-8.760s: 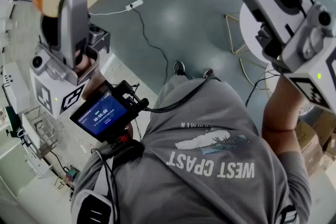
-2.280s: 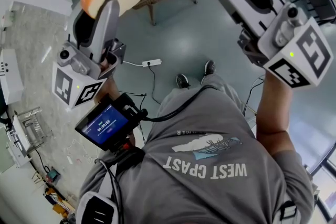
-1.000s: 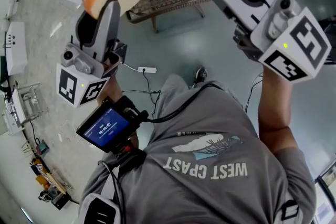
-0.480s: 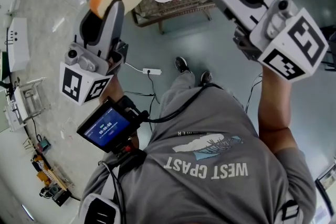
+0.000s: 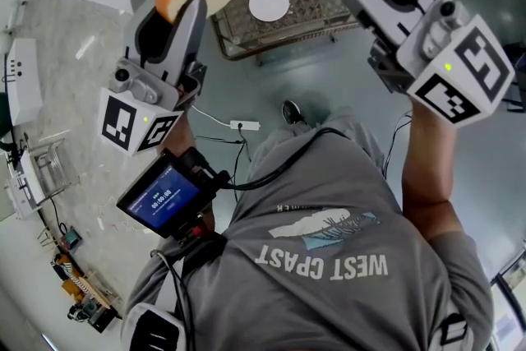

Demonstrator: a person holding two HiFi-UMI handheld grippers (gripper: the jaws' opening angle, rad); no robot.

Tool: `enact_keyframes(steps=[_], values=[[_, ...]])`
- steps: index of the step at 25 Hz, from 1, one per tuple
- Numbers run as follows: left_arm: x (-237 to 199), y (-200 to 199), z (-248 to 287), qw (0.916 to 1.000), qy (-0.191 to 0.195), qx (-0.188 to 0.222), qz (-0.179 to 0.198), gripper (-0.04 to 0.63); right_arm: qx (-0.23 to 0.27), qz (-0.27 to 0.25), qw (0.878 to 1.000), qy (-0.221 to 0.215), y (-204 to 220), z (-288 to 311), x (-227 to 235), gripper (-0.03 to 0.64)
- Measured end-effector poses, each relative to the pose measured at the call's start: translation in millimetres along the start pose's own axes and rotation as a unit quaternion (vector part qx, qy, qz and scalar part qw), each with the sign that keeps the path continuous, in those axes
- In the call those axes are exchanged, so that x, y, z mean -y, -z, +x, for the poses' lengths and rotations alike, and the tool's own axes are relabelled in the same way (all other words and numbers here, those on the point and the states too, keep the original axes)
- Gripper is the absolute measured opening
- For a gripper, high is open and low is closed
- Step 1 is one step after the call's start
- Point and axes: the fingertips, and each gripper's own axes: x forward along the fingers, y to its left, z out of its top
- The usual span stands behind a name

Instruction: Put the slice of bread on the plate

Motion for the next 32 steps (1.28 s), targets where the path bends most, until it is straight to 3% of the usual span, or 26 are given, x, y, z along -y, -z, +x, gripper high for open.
enact_keyframes(steps=[4, 7, 12, 18, 28, 32], values=[[-73, 63, 14, 0.9998, -0.001, -0.019, -0.005, 0.097, -0.008, 0.016, 1.0, -0.004, 43, 69, 51, 0.006], [-109, 90, 39, 0.9995, -0.007, -0.028, -0.011, 0.097, -0.011, 0.018, 1.0, -0.006, 48, 96, 93, 0.006], [-111, 96, 54, 0.9987, -0.017, -0.042, -0.023, 0.097, -0.021, 0.039, 0.999, -0.003, 48, 89, 109, 0.006], [-113, 116, 60, 0.9967, -0.027, -0.076, -0.001, 0.097, -0.029, 0.058, 0.998, -0.001, 53, 86, 117, 0.006], [-120, 146, 69, 0.9932, -0.038, -0.109, -0.016, 0.097, -0.049, 0.075, 0.996, -0.007, 56, 92, 127, 0.006], [-121, 160, 69, 0.9904, -0.04, -0.132, 0.003, 0.097, -0.056, 0.088, 0.995, -0.006, 62, 92, 131, 0.006]])
